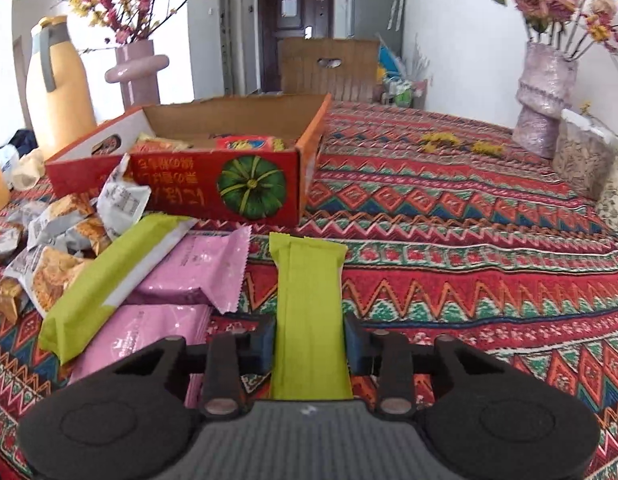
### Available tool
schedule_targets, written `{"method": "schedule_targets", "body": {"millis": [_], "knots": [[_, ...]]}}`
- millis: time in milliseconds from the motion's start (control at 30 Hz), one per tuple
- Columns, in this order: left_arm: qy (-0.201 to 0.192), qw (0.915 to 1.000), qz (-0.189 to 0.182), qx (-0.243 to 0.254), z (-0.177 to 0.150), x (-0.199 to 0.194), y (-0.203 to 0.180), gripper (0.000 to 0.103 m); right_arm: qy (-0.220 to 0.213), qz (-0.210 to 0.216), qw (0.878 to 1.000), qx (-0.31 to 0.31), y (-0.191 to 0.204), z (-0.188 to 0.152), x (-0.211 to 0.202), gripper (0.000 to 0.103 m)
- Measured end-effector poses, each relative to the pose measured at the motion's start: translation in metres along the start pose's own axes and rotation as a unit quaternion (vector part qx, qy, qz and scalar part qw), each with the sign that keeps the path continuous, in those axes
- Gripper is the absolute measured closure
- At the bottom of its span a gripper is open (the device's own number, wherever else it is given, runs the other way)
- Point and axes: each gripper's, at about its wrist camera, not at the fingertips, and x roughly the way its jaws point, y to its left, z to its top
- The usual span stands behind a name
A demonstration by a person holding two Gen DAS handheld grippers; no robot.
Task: Organize snacks
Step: 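Grasp the green bar with the right tool, then grasp a white biscuit packet with the left tool while the right tool holds the green bar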
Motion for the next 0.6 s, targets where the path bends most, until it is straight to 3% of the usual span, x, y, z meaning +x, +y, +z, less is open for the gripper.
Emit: {"method": "schedule_targets", "body": {"millis": [400,600], "knots": [[0.060,0.9979,-0.021,0.009,-0.013,0.030,0.011,0.000,-0.035,-0.028,0.999,0.018,-0.003,0.004,-0.022,0.070],[0.095,0.9949,-0.033,-0.014,-0.016,0.049,0.010,0.000,-0.046,-0.037,0.998,0.026,-0.004,0.007,-0.024,0.070]]}}
